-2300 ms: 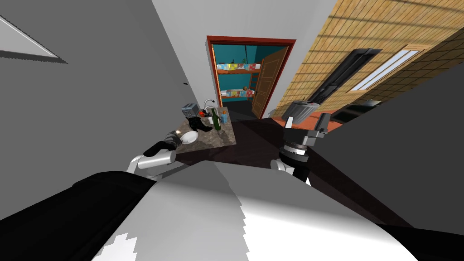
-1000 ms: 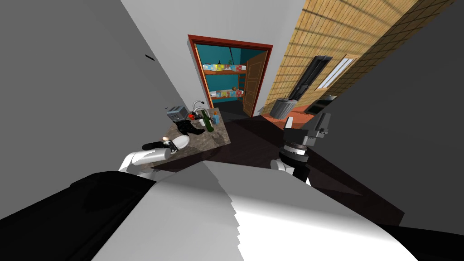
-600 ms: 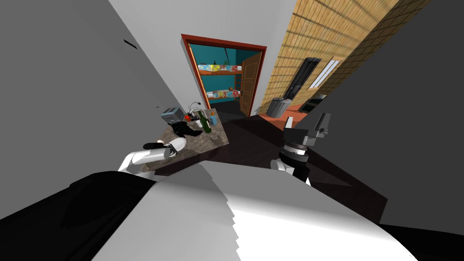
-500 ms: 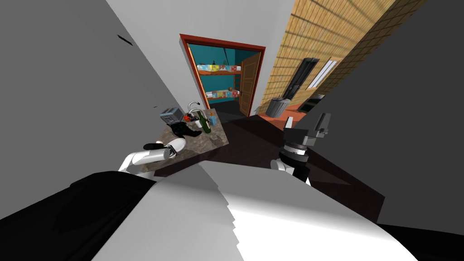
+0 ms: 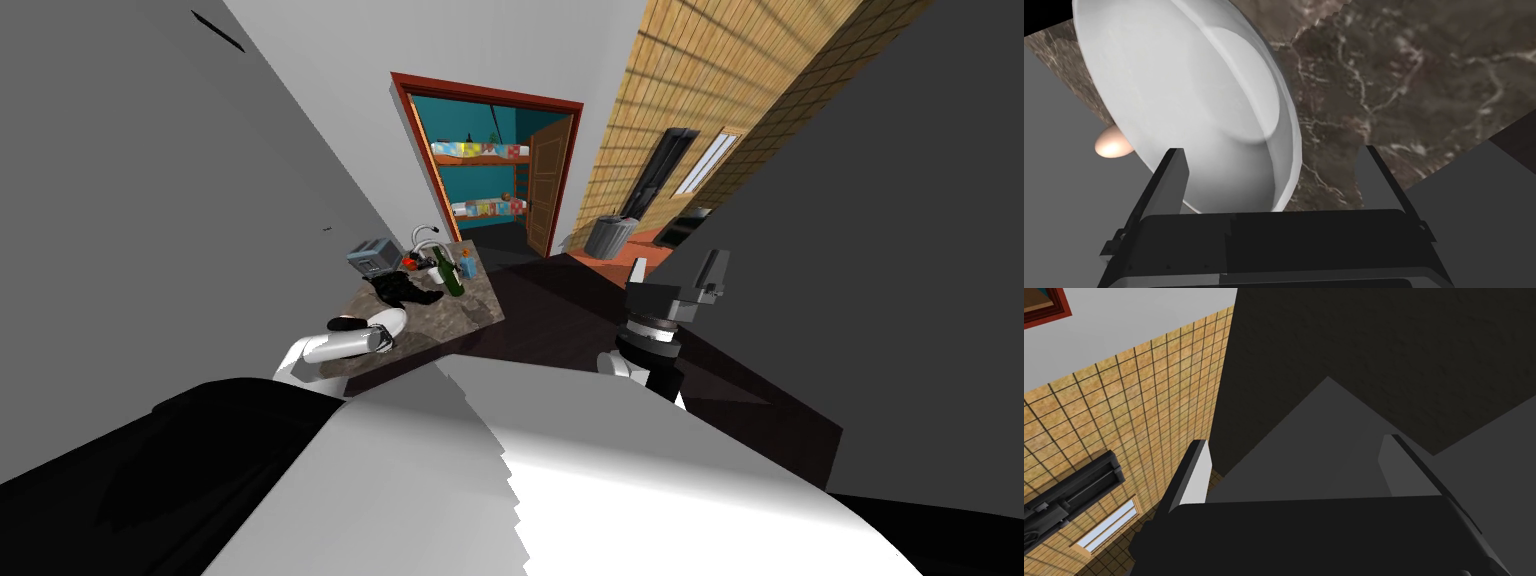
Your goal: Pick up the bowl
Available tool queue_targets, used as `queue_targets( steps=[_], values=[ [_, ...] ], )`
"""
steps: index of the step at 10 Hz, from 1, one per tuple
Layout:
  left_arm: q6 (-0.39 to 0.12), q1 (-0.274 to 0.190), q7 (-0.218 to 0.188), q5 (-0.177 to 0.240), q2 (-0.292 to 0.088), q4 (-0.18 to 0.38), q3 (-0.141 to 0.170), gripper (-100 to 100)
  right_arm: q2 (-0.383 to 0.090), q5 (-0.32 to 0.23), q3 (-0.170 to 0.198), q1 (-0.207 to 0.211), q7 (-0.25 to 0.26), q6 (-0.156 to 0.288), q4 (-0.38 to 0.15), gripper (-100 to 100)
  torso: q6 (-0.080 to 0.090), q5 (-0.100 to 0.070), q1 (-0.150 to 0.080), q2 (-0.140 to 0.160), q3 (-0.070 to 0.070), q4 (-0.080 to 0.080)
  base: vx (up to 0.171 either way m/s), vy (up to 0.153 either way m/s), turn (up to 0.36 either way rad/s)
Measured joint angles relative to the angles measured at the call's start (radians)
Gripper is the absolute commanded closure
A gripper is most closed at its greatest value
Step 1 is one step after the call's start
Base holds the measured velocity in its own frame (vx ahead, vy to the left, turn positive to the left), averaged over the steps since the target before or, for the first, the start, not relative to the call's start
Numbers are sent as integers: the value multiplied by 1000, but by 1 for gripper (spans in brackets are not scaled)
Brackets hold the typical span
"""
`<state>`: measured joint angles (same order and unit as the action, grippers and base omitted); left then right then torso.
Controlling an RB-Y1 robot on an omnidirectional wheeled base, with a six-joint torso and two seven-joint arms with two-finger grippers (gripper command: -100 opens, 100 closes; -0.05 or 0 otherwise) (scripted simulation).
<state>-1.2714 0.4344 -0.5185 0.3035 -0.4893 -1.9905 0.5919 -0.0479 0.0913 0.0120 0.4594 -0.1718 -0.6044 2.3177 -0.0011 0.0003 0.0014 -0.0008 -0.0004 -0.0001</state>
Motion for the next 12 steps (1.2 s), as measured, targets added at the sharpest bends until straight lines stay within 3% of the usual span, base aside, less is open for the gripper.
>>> queue_targets(
  steps=[2, 3, 7, 8, 9, 11, 12],
  values=[
    [29, -14, 8, -11, 5, 37, -8, -100, 0, 0, 0, 0, 0, 0, 0, 0, 0, 0, 1, -1, 0, 0, 16, 17, 0],
    [32, -15, 10, -11, 5, 39, -8, 100, 0, 0, 0, 0, 0, 0, 0, 0, 0, 0, 0, 0, 0, 0, 0, 0, 0],
    [31, -15, 9, -10, 5, 39, -8, 100, 0, 0, 0, 0, 0, 0, 0, 0, 0, -1, -2, 1, 0, 0, 0, 0, 0],
    [31, -15, 9, -10, 6, 39, -9, 0, 0, 0, 0, 0, 0, 0, 0, 0, 0, -2, -2, 1, 1, 0, 0, 0, 0],
    [30, -15, 9, -10, 6, 40, -9, 100, 0, 0, 0, 0, 0, 0, 0, 0, 0, -2, -2, 1, 1, 0, -9, -10, -6],
    [1, -4, 0, -4, 0, 1, -3, 100, 0, 0, 0, 0, 0, 0, 0, 0, 0, -3, -5, 3, 2, 1, -13, -16, -2],
    [-3, -4, -1, -3, -1, -1, -3, 0, 0, 0, 0, 0, 0, 0, 0, 0, 0, -3, -5, 2, 2, 1, 0, 0, 0]
  ],
)
